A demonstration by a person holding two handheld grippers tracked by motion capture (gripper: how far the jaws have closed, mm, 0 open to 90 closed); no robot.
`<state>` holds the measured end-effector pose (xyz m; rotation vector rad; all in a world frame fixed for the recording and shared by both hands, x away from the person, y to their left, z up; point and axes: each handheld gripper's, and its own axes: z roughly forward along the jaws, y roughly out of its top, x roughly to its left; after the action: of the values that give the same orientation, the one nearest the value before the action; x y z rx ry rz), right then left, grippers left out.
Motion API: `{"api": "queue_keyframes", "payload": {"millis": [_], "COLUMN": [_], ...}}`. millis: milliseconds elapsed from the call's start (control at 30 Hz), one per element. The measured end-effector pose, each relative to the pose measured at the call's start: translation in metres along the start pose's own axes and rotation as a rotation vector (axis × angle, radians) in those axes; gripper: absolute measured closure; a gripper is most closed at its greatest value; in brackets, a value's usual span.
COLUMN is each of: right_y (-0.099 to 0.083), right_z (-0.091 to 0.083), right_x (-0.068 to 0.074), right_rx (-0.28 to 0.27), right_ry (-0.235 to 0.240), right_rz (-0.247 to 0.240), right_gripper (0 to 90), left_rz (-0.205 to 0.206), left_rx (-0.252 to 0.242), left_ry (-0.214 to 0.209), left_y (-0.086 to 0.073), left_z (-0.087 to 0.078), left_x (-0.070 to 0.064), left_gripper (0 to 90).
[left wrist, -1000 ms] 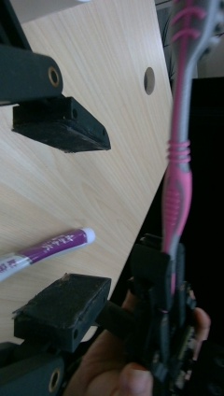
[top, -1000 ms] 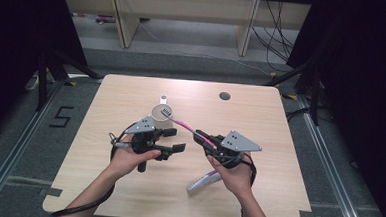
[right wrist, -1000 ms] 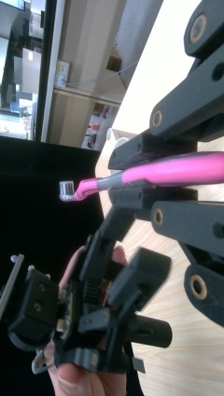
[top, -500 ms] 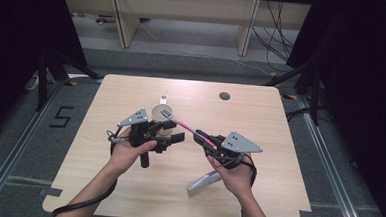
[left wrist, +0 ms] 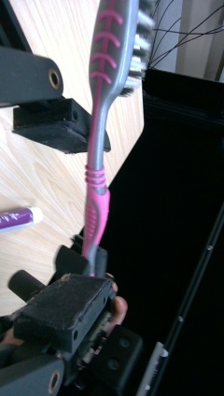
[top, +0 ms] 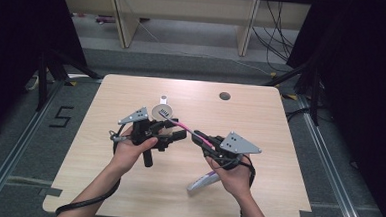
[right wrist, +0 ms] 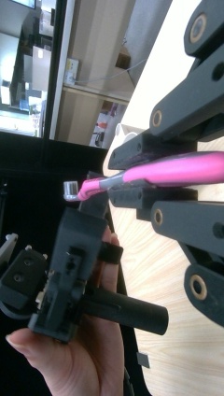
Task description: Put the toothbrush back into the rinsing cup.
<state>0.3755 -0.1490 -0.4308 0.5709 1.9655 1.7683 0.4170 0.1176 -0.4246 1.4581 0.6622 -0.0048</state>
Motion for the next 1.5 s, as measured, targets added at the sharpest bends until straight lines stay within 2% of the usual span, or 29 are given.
{"api": "queue_keyframes", "payload": {"millis": [33, 67, 167, 300, 367, 400, 467, 600, 633, 667, 700, 733, 767, 833, 867, 900, 933, 967, 1000, 1033, 1067, 1100, 1167, 1233, 1333, 1367, 1400, 1467, 1500], "right_y": [-0.001, -0.001, -0.002, -0.003, -0.004, -0.004, -0.006, -0.008, -0.008, -0.009, -0.010, -0.011, -0.011, -0.011, -0.012, -0.012, -0.012, -0.012, -0.012, -0.012, -0.012, -0.011, -0.010, -0.010, -0.008, -0.008, -0.008, -0.009, -0.009], "right_z": [0.001, 0.001, 0.001, 0.004, 0.005, 0.005, 0.008, 0.011, 0.012, 0.013, 0.015, 0.016, 0.016, 0.020, 0.022, 0.022, 0.022, 0.022, 0.021, 0.021, 0.018, 0.017, 0.013, 0.012, 0.001, -0.001, -0.005, -0.009, -0.016], "right_x": [0.002, 0.001, 0.002, 0.004, 0.006, 0.006, 0.007, 0.009, 0.008, 0.011, 0.012, 0.013, 0.013, 0.015, 0.017, 0.017, 0.014, 0.014, 0.013, 0.013, 0.013, 0.010, 0.008, 0.007, -0.001, -0.002, -0.004, -0.006, -0.011], "right_rx": [0.002, 0.002, 0.008, 0.022, 0.030, 0.038, 0.031, 0.045, 0.055, 0.070, 0.083, 0.085, 0.085, 0.092, 0.095, 0.095, 0.103, 0.109, 0.113, 0.113, 0.121, 0.112, 0.123, 0.117, 0.117, 0.119, 0.135, 0.137, 0.127], "right_ry": [0.009, 0.003, 0.010, 0.007, 0.009, 0.004, -0.001, -0.006, -0.001, -0.014, 0.001, -0.008, -0.008, 0.014, 0.004, 0.004, -0.013, -0.019, -0.009, -0.009, -0.023, -0.026, -0.044, -0.041, -0.083, -0.090, -0.093, -0.100, -0.127], "right_rz": [0.019, -0.004, 0.012, -0.006, -0.007, -0.016, -0.024, -0.013, -0.041, -0.024, -0.015, -0.020, -0.020, -0.004, 0.010, 0.010, -0.022, -0.012, 0.012, 0.012, 0.017, -0.004, -0.003, 0.000, -0.003, 0.009, 0.024, 0.028, 0.025], "right_gripper": [81.1, 81.1, 81.1, 81.0, 81.0, 80.9, 80.8, 80.7, 80.7, 80.4, 79.3, 77.7, 77.7, 71.5, 65.5, 65.5, 61.6, 58.3, 53.3, 53.3, 51.2, 50.3, 49.4, 49.2, 48.1, 47.8, 47.8, 47.8, 47.0], "left_rz": [-0.003, -0.007, -0.020, -0.021, -0.008, -0.004, -0.004, -0.001, 0.003, 0.000, 0.024, 0.040, 0.040, 0.062, 0.067, 0.078, 0.094, 0.114, 0.163, 0.163, 0.201, 0.226, 0.249, 0.260, 0.316, 0.316, 0.341, 0.347, 0.356], "left_rx": [-0.003, -0.004, -0.015, -0.033, -0.038, -0.043, -0.059, -0.077, -0.079, -0.085, -0.082, -0.081, -0.081, -0.076, -0.076, -0.074, -0.070, -0.067, -0.054, -0.054, -0.040, -0.032, -0.028, -0.023, -0.016, -0.016, -0.008, -0.005, 0.001], "left_ry": [-0.001, 0.002, 0.001, -0.005, 0.003, 0.006, 0.005, -0.012, -0.019, -0.023, -0.024, -0.019, -0.019, -0.013, -0.010, 0.000, 0.014, 0.029, 0.073, 0.073, 0.114, 0.137, 0.166, 0.184, 0.244, 0.244, 0.269, 0.276, 0.290], "left_y": [0.000, 0.001, 0.002, 0.004, 0.005, 0.005, 0.007, 0.009, 0.010, 0.010, 0.012, 0.013, 0.013, 0.015, 0.016, 0.018, 0.019, 0.021, 0.024, 0.024, 0.027, 0.028, 0.029, 0.030, 0.034, 0.034, 0.036, 0.036, 0.037], "left_z": [0.001, 0.001, 0.003, 0.004, 0.004, 0.004, 0.002, 0.000, -0.001, -0.001, -0.001, -0.001, -0.001, -0.001, -0.001, -0.002, -0.003, -0.004, -0.007, -0.007, -0.009, -0.010, -0.012, -0.014, -0.019, -0.019, -0.021, -0.022, -0.022], "left_x": [0.000, -0.001, -0.001, -0.003, -0.004, -0.004, -0.004, -0.005, -0.007, -0.008, -0.011, -0.013, -0.013, -0.016, -0.017, -0.019, -0.020, -0.021, -0.023, -0.023, -0.024, -0.025, -0.024, -0.025, -0.024, -0.024, -0.023, -0.022, -0.022], "left_gripper": [28.0, 29.6, 32.6, 42.6, 52.1, 52.1, 62.0, 68.0, 70.4, 73.2, 76.9, 78.8, 79.4, 79.5, 79.5, 79.5, 79.6, 79.6, 79.6, 79.6, 79.6, 79.6, 79.6, 79.6, 79.6, 79.6, 79.6, 79.6, 79.6]}}
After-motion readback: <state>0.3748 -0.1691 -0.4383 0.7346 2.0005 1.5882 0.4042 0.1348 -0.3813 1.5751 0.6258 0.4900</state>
